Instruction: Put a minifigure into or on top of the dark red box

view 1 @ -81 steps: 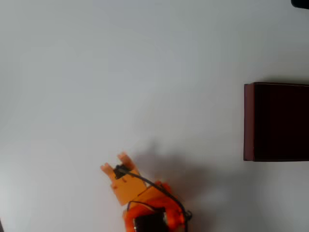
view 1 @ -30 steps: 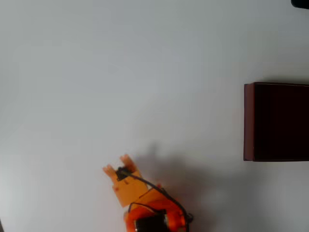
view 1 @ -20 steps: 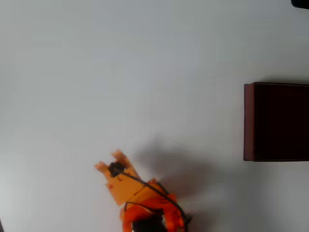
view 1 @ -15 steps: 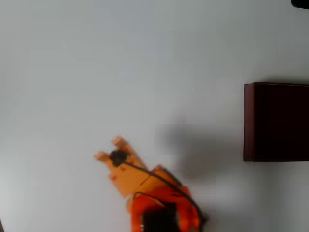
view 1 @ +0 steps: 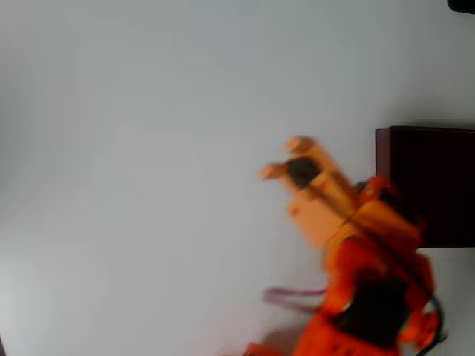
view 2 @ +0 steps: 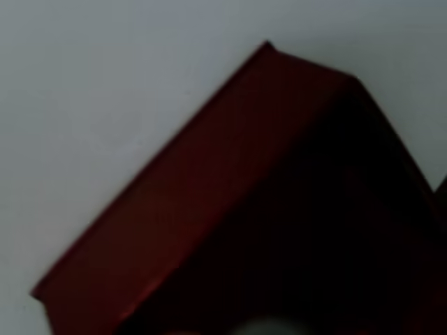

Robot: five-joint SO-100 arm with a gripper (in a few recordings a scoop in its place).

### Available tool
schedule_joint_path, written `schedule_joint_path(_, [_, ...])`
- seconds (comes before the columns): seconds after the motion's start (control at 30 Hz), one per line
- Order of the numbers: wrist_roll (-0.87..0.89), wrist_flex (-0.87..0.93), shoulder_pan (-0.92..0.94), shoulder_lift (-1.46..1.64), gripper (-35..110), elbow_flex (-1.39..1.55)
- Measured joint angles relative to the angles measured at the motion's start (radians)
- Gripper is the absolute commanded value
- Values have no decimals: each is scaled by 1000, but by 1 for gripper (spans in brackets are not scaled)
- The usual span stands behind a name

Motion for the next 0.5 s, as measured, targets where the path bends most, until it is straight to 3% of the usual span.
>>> schedule_joint_path(0.27, [-20, -74, 161, -492, 0, -293])
schedule_joint_path(0.5, [-18, -26, 239, -844, 15, -541])
